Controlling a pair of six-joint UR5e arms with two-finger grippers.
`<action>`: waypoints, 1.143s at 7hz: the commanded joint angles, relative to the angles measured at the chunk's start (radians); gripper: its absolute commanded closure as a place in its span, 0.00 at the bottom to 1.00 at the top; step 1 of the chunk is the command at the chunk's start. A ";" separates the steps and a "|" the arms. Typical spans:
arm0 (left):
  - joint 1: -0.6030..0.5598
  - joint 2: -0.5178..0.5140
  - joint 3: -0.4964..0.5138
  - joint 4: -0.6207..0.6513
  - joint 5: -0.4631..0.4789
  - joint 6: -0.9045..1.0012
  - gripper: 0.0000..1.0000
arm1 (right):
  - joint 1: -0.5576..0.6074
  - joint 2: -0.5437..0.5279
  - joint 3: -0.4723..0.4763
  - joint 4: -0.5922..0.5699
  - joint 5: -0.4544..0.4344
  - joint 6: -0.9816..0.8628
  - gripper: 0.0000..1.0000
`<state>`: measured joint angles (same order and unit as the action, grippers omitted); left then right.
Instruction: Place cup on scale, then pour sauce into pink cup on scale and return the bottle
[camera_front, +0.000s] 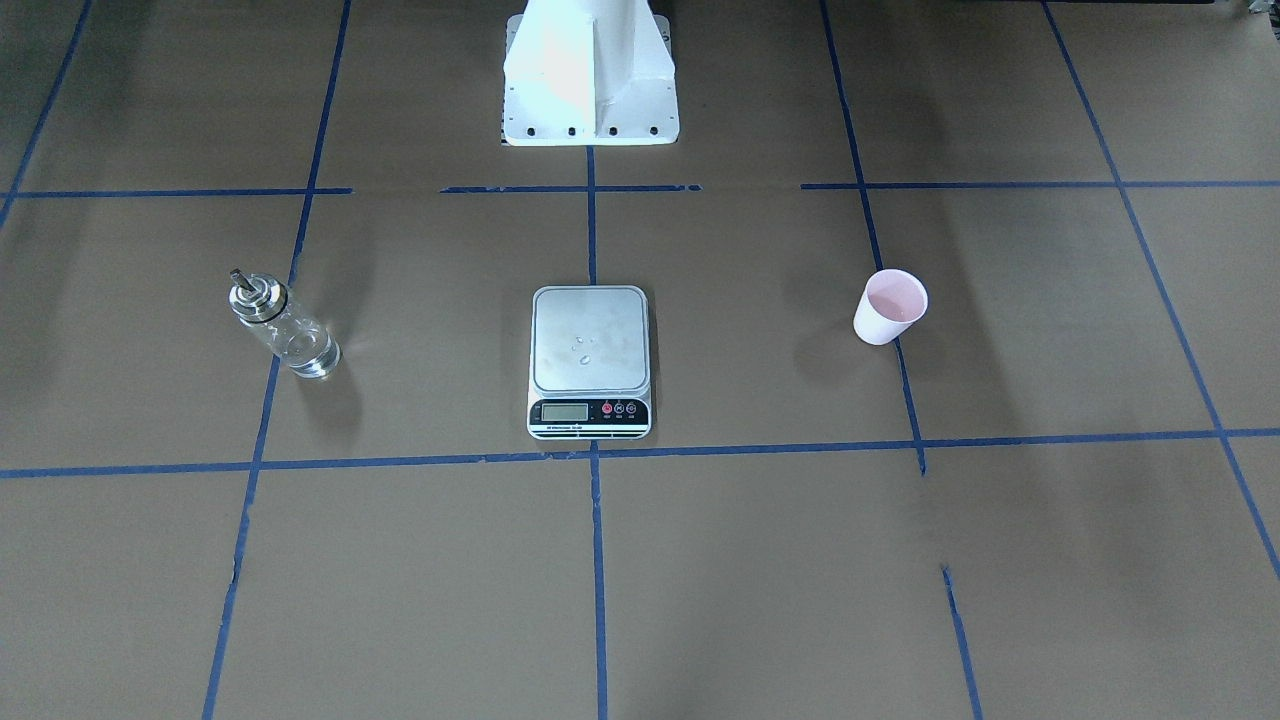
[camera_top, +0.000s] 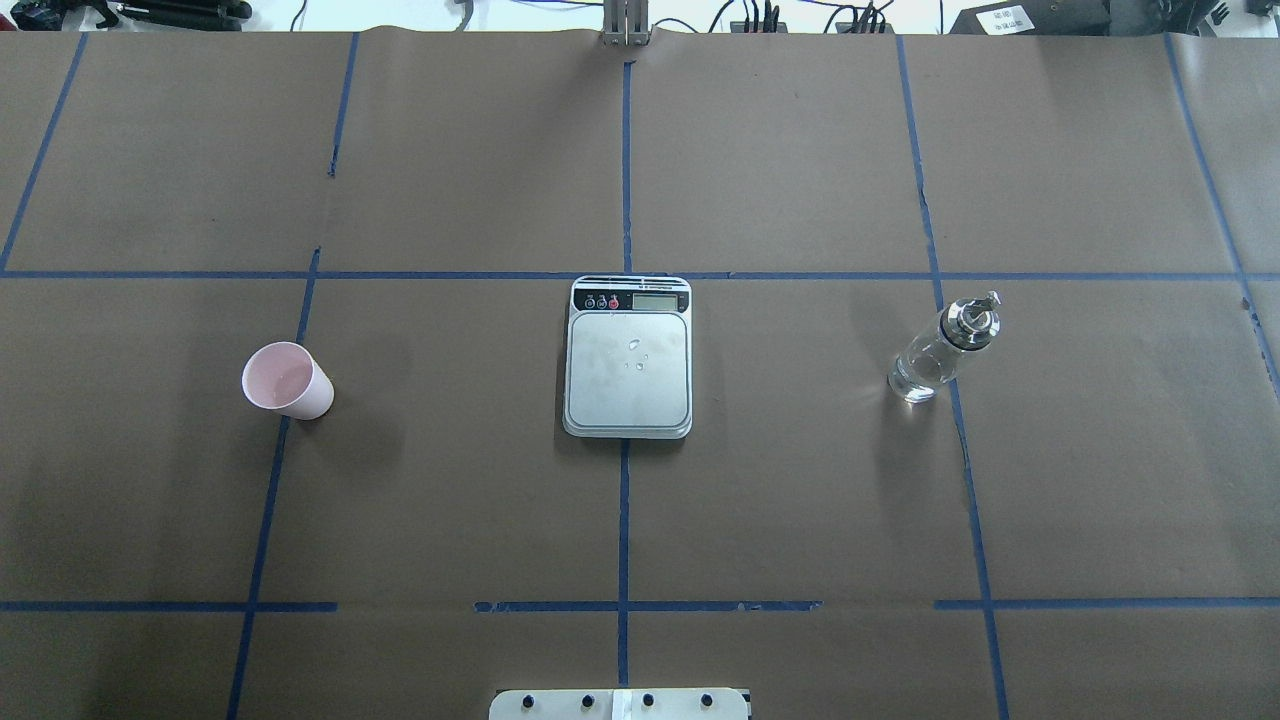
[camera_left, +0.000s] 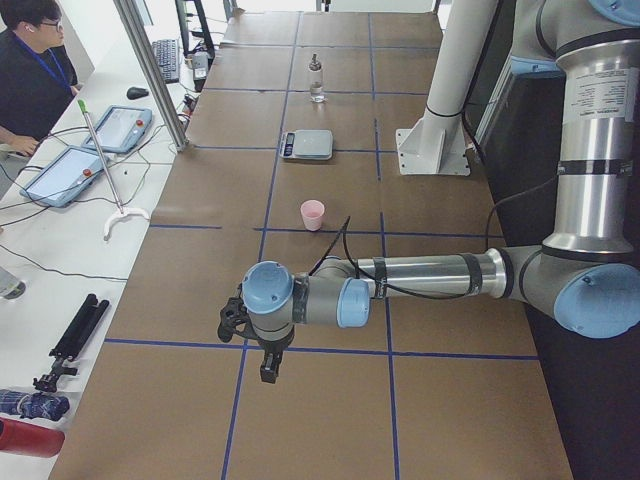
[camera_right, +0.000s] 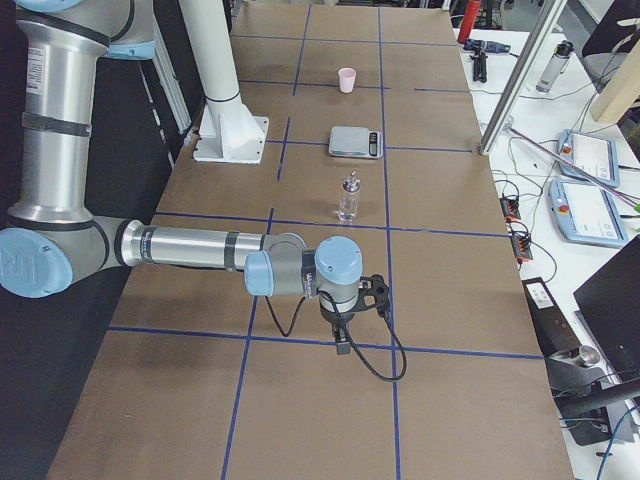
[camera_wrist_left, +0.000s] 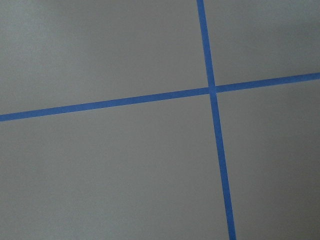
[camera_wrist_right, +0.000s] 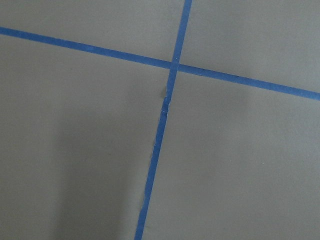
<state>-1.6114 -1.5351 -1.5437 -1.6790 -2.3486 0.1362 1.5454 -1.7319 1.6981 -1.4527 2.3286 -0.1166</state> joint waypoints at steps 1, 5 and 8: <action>0.004 0.001 0.002 -0.034 0.002 -0.001 0.00 | 0.001 0.000 0.000 0.000 -0.002 0.000 0.00; 0.030 0.003 0.008 -0.141 0.006 -0.004 0.00 | -0.004 0.011 0.008 0.072 0.006 0.001 0.00; 0.030 -0.035 0.011 -0.429 0.002 -0.010 0.00 | -0.007 0.041 -0.008 0.277 0.000 0.041 0.00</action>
<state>-1.5825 -1.5456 -1.5415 -1.9479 -2.3475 0.1309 1.5396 -1.7068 1.7010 -1.2476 2.3289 -0.1017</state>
